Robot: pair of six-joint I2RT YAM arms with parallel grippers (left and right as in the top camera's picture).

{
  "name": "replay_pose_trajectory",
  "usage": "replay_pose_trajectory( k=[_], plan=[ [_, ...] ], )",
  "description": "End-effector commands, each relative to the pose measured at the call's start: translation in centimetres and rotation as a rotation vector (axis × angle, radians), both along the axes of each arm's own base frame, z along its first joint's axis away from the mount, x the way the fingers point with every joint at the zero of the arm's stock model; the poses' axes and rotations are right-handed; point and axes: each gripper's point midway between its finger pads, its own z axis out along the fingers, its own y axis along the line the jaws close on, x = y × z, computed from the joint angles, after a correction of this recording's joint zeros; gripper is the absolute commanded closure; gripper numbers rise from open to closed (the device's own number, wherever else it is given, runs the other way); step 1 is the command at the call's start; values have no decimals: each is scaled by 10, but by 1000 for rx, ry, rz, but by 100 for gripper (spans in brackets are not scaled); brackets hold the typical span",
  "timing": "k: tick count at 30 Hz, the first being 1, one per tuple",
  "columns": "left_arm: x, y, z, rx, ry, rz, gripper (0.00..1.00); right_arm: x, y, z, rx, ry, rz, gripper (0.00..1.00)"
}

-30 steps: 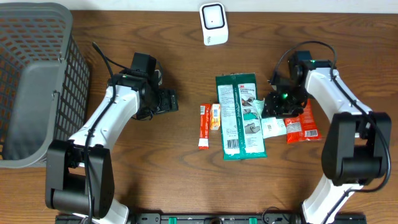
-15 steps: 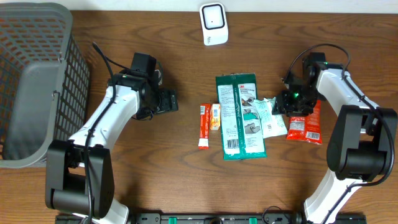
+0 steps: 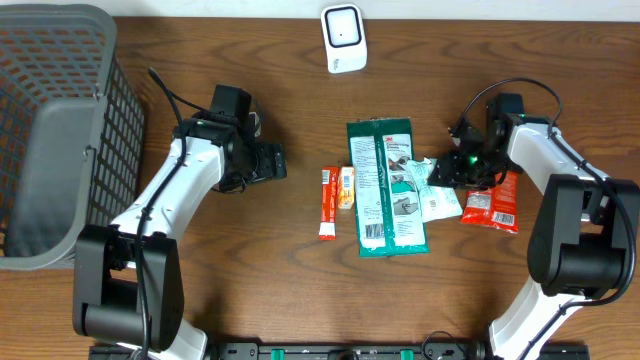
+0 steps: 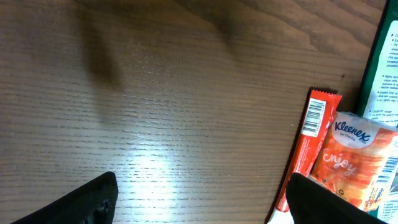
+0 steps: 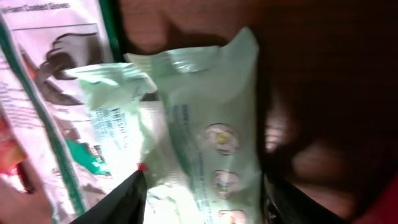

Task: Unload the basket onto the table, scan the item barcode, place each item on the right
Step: 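Grasp the pale green packet with the right gripper and lift it up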

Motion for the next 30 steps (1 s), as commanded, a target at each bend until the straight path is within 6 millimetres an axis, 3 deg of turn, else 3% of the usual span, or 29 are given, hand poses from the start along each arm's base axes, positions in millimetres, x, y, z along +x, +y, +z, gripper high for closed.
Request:
replay_pose_trajectory(
  k=[1,8,10,11,13,14,15,18,21,26,30],
  plan=[
    [3,-1,11,-14,-31,-12,13,-17,9,-13,42,51,34,44],
    [3,-1,11,-14,-30,-12,13,-31,1,-30,-62,80,67,45],
    [3,-1,11,-14,-31,-12,13,-34,2,-35,-61,78,68,51],
    [3,-1,11,-14,-31,-12,13,-36,2,-37,-61,79,68,54],
    [3,-1,11,-14,-30,-12,13,-38,2,-39,-61,82,69,79],
    [3,-1,11,-14,-30,-12,13,-38,2,-38,-60,81,67,87],
    [3,-1,11,-14,-30,-12,13,-37,2,-34,-49,80,62,87],
    [3,-1,11,-14,-30,-12,13,-29,0,-13,-26,69,45,89],
    [3,-1,11,-14,-31,-12,13,-16,-3,21,-32,4,44,99],
    [3,-1,11,-14,-31,-12,13,0,-3,81,-43,-191,40,99],
    [3,-1,11,-14,-30,-12,13,3,17,141,72,-372,51,99]
  ],
)
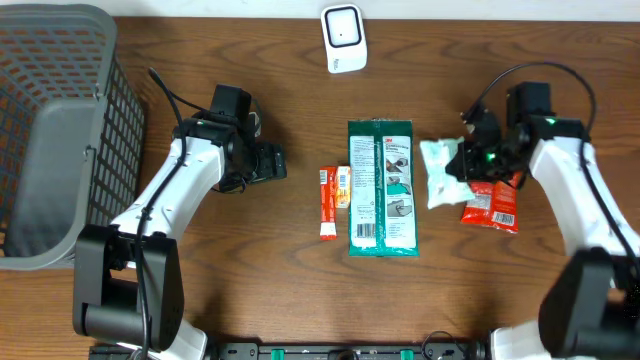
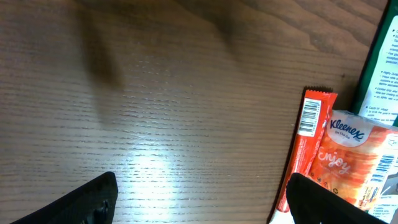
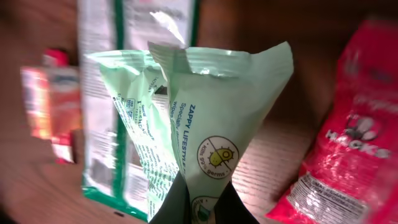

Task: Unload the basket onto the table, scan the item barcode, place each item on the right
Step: 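Grasp the pale green packet with the right gripper and lift it up, then carry the pale green packet toward the white scanner with right gripper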

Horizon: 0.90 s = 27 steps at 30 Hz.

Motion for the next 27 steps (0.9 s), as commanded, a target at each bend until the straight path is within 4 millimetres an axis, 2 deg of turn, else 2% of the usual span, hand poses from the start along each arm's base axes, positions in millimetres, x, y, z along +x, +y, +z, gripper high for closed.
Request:
replay_pose_trajectory(
  k=[1,2,5,10,14,15,16,18,20,22,25,27],
  plan=[
    [3,-1,11,-14,-31,-11,13,8,21,61,128,-191,45,99],
    [3,-1,11,-15,-31,-11,13,10,29,81,171,-265,68,99],
    [3,-1,11,-14,-30,-11,13,13,36,116,216,-382,76,99],
    [3,-1,11,-14,-30,-11,13,16,37,173,153,-513,88,99],
    [3,-1,11,-15,-30,-11,13,22,32,239,58,-595,65,99],
    [3,-1,11,-15,-30,-11,13,22,31,247,43,-602,60,99],
    [3,-1,11,-14,-30,-11,13,25,29,272,1,-622,48,99],
    [3,-1,11,-14,-30,-11,13,30,29,299,-54,-634,40,99],
    [3,-1,11,-15,-31,-11,13,38,32,314,-103,-642,38,99],
    [3,-1,11,-14,-30,-11,13,48,46,316,-131,-646,71,99],
    [3,-1,11,-14,-31,-11,13,68,71,301,-246,-668,150,99],
    [3,-1,11,-15,-30,-11,13,82,82,283,-413,-662,164,99]
  ],
)
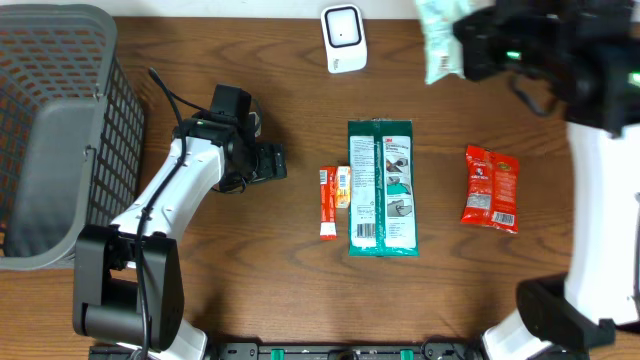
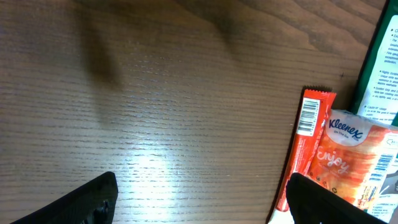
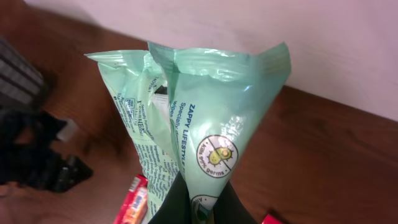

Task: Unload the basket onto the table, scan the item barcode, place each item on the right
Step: 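Carry the pale green packet toward the white scanner with right gripper, then hold the pale green packet under the scanner with the right gripper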

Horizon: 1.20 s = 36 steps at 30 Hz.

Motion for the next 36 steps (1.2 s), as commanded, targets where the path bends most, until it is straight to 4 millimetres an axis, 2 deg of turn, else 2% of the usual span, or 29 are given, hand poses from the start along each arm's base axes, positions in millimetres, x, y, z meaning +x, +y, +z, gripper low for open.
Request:
replay_pose_trajectory(
  k=[1,4,8,11,18,23,24,26,30,36],
  plan=[
    [3,-1,11,-12,-31,-11,13,24,10,-27,-297,-36,-77,99],
    [3,-1,11,-11,-31,-11,13,44,30,-52,-486,-57,-139,99],
    [3,-1,11,-11,-30,-11,13,71,55,-85,-573,-68,-160,99],
    [3,-1,11,-11,-31,-11,13,94,75,-109,-617,-88,-106,99],
    [3,-1,11,-12,-30,-11,13,145,107,-146,-743,-193,27,99],
    [3,-1,11,-11,-30,-11,13,187,121,-187,-963,-280,114,99],
    [3,-1,11,-11,-30,-11,13,202,125,-198,-1026,-320,122,99],
    [3,-1,11,-12,-30,-11,13,220,129,-208,-1099,-385,101,99],
    [3,-1,11,-11,-31,-11,13,245,136,-220,-1176,-493,42,99],
    [3,-1,11,-12,-31,-11,13,264,152,-232,-1102,-640,-6,99]
  ],
)
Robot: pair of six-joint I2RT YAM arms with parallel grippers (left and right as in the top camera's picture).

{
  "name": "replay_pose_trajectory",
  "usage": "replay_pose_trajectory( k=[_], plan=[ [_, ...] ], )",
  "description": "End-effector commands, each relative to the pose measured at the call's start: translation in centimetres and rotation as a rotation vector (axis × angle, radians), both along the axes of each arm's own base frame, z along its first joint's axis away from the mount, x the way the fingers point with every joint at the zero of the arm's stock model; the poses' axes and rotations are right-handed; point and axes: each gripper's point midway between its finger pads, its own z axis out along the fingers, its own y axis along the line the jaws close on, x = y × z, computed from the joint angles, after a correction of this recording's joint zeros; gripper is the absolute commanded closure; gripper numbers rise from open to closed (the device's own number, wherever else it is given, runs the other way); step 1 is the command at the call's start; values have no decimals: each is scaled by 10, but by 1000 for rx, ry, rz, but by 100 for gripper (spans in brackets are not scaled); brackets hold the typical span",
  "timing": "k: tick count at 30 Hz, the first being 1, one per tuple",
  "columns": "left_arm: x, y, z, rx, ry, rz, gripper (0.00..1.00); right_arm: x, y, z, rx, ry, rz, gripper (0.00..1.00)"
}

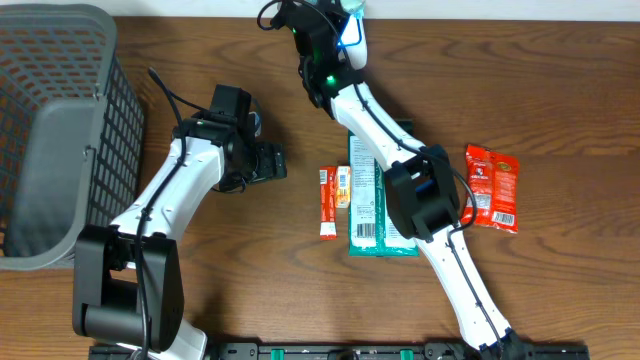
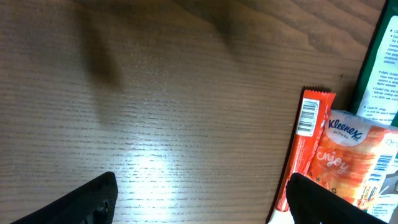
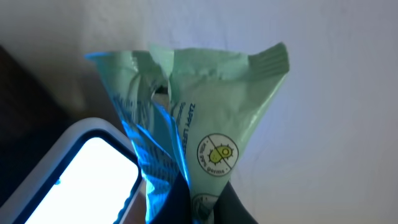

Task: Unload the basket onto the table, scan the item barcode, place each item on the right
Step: 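Hold the pale green packet under the scanner with the right gripper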

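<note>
My right gripper (image 3: 198, 208) is shut on a pale green wipes pack (image 3: 211, 112), held upright in front of the white wall. The white scanner (image 3: 81, 171) sits just left of and below the pack, its face lit, and blue light falls on the pack's left side. In the overhead view the right arm reaches to the table's far edge, where the right gripper (image 1: 335, 35) covers most of the scanner (image 1: 355, 40). My left gripper (image 2: 199, 196) stands open low over bare wood, nothing between its fingers (image 2: 93, 199).
An orange-red stick pack (image 2: 308, 143) and a Kleenex pack (image 2: 348, 162) lie right of the left gripper. A green 3M pack (image 1: 375, 215) lies mid-table under the right arm, a red snack bag (image 1: 490, 187) to its right. A grey basket (image 1: 60, 130) stands at the left edge.
My right gripper has moved left with the wipes pack, from the upper right of the table to just in front of the scanner. Blue light now falls on the pack. The left arm is unchanged.
My right gripper was open around the wipes pack lying beside the 3M pack. Then it was shut on the pack and held it just above the table. Then the pack was high at the far right, and now it is at the scanner.
</note>
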Motion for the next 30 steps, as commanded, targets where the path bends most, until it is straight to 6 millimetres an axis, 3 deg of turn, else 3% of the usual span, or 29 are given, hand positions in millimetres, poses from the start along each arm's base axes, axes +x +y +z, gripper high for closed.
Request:
replay_pose_trajectory(
  k=[1,4,10,17,22,25,30],
  plan=[
    [3,-1,10,-11,-29,-11,13,5,14,-2,-11,-20,76,99],
    [3,-1,10,-11,-30,-11,13,8,25,-17,-8,6,150,99],
    [3,-1,10,-11,-29,-11,13,12,16,-39,-21,34,135,99],
    [3,-1,10,-11,-30,-11,13,-1,9,-84,-21,218,112,99],
    [3,-1,10,-11,-29,-11,13,-8,5,-99,23,273,85,99],
    [3,-1,10,-11,-29,-11,13,-8,5,-99,32,272,82,99],
    [3,-1,10,-11,-30,-11,13,10,6,-59,51,113,101,99]
  ],
)
